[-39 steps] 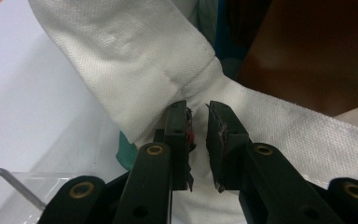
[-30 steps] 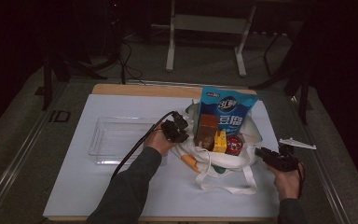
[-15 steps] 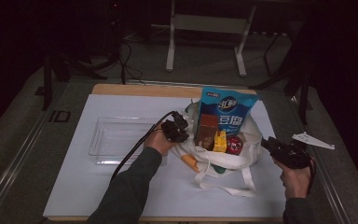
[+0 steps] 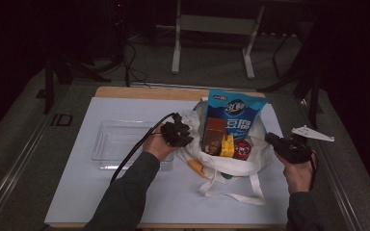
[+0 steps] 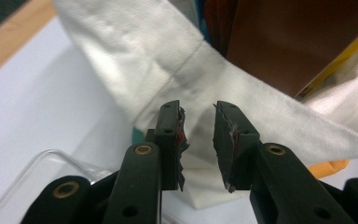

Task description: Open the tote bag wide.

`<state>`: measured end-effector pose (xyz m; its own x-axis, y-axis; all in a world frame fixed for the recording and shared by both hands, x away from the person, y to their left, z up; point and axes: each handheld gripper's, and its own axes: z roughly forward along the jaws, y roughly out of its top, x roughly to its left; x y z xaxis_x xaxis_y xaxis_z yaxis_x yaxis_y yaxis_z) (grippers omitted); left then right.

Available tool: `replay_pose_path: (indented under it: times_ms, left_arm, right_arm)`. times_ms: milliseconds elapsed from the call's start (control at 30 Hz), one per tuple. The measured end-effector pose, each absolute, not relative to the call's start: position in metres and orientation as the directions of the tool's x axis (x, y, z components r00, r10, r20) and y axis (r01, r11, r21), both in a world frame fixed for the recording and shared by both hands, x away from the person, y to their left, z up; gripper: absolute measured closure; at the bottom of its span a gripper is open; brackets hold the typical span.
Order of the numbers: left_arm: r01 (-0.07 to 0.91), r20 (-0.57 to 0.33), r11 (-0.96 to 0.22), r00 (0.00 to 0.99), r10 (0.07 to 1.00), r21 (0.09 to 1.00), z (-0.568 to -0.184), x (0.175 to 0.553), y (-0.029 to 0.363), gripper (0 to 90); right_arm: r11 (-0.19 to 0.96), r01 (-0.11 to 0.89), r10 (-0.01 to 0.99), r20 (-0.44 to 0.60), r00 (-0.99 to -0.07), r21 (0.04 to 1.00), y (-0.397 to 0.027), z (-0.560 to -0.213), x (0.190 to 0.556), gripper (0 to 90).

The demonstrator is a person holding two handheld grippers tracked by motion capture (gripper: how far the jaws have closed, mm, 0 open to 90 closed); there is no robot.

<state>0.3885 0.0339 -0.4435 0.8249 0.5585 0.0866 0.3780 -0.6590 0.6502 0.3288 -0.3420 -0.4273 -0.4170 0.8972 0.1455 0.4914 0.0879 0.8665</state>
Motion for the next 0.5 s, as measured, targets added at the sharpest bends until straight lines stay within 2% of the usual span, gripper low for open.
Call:
replay_pose_path:
  times_ms: [233,333,500]
  left_arm:
    - [0.338,0.112,-0.621,0.814,0.570,0.707,-0.429,0.383,0.040,69.7]
    - [0.310,0.117,-0.588,0.810,0.575,0.747,-0.422,0.382,0.039,72.2]
    - [0.308,0.122,-0.577,0.800,0.587,0.756,-0.423,0.385,0.029,75.8]
  right_arm:
    - [0.087,0.521,0.895,0.164,-0.416,0.849,-0.340,-0.440,0.334,80.9]
    - [0.093,0.531,0.890,0.169,-0.423,0.842,-0.338,-0.443,0.335,80.9]
    - [0.110,0.546,0.888,0.165,-0.430,0.831,-0.332,-0.449,0.339,81.4]
